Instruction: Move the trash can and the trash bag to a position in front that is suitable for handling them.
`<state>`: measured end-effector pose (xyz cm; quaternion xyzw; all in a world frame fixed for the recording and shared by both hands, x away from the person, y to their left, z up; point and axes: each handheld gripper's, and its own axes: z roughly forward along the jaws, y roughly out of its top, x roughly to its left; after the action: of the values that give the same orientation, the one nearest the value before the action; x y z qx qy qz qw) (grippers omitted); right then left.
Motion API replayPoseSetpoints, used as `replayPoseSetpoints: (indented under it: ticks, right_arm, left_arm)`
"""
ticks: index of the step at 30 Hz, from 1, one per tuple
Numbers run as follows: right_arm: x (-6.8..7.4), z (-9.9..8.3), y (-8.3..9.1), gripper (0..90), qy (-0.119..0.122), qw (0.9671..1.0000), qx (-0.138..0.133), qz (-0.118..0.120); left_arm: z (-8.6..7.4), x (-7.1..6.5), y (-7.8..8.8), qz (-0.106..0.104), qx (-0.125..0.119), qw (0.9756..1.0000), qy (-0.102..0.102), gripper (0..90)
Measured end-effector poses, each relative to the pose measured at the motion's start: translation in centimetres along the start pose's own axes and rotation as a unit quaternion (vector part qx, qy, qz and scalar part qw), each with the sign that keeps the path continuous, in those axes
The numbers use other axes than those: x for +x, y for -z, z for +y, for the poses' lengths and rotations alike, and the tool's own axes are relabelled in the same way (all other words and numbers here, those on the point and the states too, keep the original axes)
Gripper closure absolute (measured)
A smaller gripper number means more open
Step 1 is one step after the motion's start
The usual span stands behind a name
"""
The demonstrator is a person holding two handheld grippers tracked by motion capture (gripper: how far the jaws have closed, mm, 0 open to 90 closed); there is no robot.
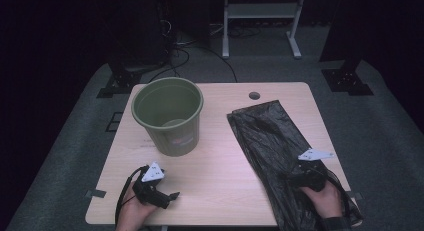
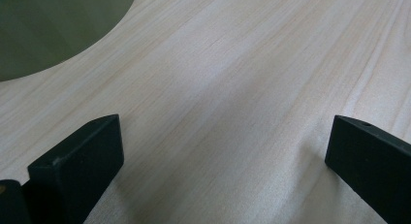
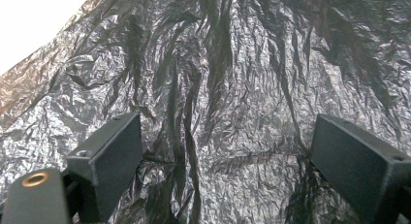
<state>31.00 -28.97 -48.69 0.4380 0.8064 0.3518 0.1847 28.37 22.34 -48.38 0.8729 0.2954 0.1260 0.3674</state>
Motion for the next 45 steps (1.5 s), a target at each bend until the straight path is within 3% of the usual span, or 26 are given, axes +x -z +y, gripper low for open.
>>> replayPoseSetpoints:
  ticks: [8,12,20,45]
  right_arm:
    - [0.0,0.0,0.0,10.7,0.001,1.0000,0.000,0.001]
    - [0.0,0.0,0.0,10.4,0.001,1.0000,0.001,0.001]
    - [0.0,0.0,-0.1,10.3,0.002,1.0000,0.000,0.002]
    - [0.0,0.0,-0.1,10.6,0.004,1.0000,0.000,0.002]
  left_arm:
    - [0.1,0.3,0.9,0.004,-0.013,0.9998,0.012,0.0]
    - [0.3,0.5,1.3,0.003,-0.018,0.9994,0.028,0.0]
    - [1.7,0.7,3.2,0.012,-0.042,0.9987,0.027,0.0]
    - [5.9,2.0,6.0,0.018,-0.051,0.9980,0.033,0.0]
